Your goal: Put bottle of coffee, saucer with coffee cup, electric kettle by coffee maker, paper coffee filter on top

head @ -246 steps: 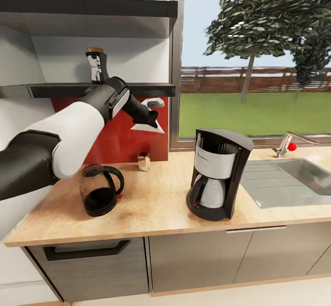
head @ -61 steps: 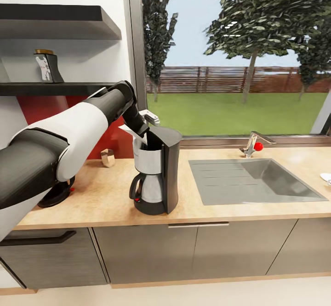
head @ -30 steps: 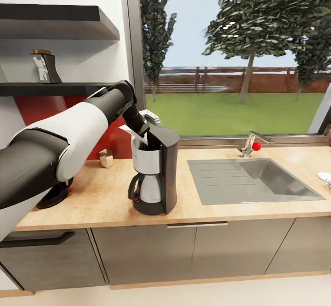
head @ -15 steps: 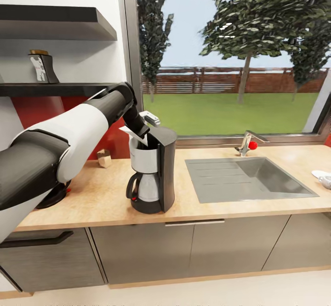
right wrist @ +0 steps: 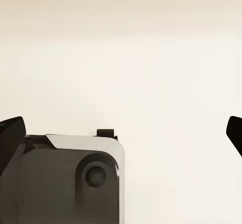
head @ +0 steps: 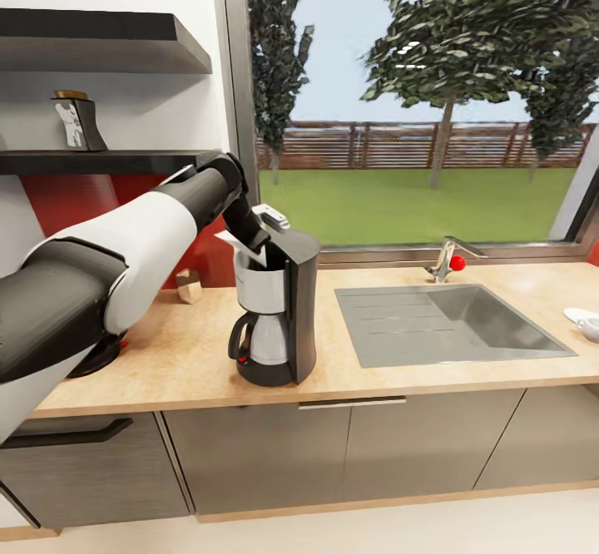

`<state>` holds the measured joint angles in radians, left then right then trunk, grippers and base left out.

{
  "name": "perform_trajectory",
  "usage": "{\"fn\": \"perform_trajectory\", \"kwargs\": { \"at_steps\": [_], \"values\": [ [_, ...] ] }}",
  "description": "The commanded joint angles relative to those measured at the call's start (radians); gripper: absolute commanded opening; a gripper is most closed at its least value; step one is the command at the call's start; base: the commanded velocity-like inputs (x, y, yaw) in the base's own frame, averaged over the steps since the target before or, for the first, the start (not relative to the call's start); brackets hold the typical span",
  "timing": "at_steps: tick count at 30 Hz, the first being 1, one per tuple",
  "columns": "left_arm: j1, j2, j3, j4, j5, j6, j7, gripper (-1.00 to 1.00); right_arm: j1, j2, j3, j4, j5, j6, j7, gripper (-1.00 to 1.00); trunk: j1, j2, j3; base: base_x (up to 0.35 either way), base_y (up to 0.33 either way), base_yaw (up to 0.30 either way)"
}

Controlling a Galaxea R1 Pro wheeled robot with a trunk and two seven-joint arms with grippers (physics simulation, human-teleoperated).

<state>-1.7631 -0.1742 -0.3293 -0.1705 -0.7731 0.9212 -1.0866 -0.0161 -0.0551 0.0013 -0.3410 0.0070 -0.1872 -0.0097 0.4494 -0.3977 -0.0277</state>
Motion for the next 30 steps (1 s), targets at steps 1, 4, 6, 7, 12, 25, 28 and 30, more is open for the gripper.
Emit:
{"fn": "perform_trajectory", "kwargs": {
  "at_steps": [1,4,6,7,12,25,28,30],
  "values": [
    [0.001,0.0,0.003,-0.001,-0.014,0.002,-0.008,-1.0,-0.001,0.0,0.0,0.0,0.001,-0.003,-0.001,1.0,0.001,-0.002,-0.002,0.0,0.0,0.0],
    [0.005,0.0,0.001,-0.002,-0.016,0.003,-0.004,-1.0,-0.001,0.0,0.0,0.0,0.001,-0.003,-0.001,1.0,0.001,-0.002,-0.002,0.0,0.0,0.0],
    [0.005,0.0,0.0,-0.003,-0.017,0.003,-0.002,-1.0,-0.001,0.0,0.0,0.0,0.001,-0.003,-0.001,1.0,0.001,-0.002,-0.002,0.0,0.0,0.0],
    [0.006,0.0,0.0,-0.003,-0.018,0.003,-0.001,-1.0,-0.001,0.0,0.0,0.0,0.001,-0.003,-0.001,1.0,0.001,-0.002,-0.002,0.0,0.0,0.0],
    [0.008,0.0,0.0,-0.003,-0.028,0.004,0.001,-1.0,-0.001,0.0,0.003,0.001,0.002,-0.003,-0.001,1.0,0.001,-0.002,-0.002,0.0,0.0,0.0],
    [0.042,0.0,0.001,-0.064,-0.059,0.005,0.001,-1.0,-0.001,0.0,0.005,0.002,0.002,-0.003,-0.001,1.0,0.001,-0.002,-0.002,0.0,0.0,0.0],
    [0.047,0.0,0.001,-0.082,-0.06,0.005,0.0,-1.0,-0.001,0.0,0.005,0.002,0.002,-0.003,-0.001,1.0,0.001,-0.002,-0.002,0.0,0.0,0.0],
    [0.047,0.0,0.001,-0.085,-0.06,0.005,0.0,-1.0,-0.001,0.0,0.005,0.002,0.002,-0.003,-0.001,1.0,0.001,-0.002,-0.002,0.0,0.0,0.0]
  ]
}}
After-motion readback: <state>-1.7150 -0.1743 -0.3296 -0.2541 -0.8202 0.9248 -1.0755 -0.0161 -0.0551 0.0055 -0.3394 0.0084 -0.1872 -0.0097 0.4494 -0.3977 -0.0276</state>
